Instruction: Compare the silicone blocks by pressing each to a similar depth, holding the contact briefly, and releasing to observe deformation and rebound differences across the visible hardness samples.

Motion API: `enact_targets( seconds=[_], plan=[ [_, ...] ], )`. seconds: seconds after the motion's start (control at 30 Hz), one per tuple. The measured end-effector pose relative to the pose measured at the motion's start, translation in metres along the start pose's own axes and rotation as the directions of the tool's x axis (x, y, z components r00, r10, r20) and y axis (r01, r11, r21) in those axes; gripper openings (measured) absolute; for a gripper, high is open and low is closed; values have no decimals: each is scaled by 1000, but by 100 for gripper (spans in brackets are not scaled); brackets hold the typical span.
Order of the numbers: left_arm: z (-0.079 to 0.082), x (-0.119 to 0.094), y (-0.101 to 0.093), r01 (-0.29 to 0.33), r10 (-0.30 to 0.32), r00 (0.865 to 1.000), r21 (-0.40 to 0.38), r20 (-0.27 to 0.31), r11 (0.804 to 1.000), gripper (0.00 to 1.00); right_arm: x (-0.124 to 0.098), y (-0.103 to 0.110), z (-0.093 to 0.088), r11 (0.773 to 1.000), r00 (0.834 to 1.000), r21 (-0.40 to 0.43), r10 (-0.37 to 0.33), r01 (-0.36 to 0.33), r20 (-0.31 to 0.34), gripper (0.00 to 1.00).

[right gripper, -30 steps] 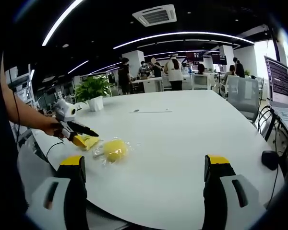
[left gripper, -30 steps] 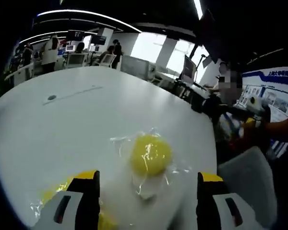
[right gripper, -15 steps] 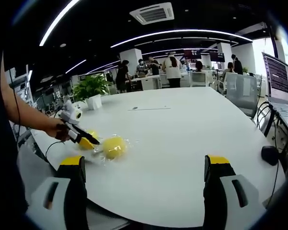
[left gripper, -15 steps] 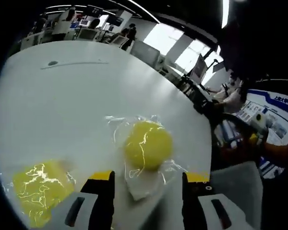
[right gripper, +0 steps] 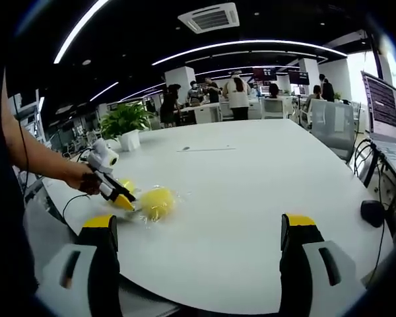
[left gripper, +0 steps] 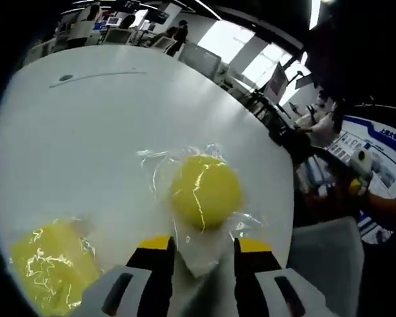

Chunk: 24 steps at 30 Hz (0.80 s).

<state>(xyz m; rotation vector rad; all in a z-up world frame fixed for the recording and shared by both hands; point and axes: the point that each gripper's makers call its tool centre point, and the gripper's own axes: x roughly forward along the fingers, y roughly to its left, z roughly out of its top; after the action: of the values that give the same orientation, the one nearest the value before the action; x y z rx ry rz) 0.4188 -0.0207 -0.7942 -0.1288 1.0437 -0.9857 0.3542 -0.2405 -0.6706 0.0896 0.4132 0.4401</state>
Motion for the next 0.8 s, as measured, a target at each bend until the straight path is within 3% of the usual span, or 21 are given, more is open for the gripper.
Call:
enact_targets(
  seconds=[0.4,0.53,0.8],
  plan=[
    [3,6,-1,-18,19,1000,-62,11,998,25,-1,0,-2,1000,1000,9,0,0,3,97],
    [0,10,-3,-34,34,999,-43,-1,998,18,0,-1,0,1000,1000,11,-3,3,7,97],
    [-2,13,-5,-23,25,1000,-152,13,988,1,-1,1,-1,1000,1000,10,0,0,5,97]
  ],
)
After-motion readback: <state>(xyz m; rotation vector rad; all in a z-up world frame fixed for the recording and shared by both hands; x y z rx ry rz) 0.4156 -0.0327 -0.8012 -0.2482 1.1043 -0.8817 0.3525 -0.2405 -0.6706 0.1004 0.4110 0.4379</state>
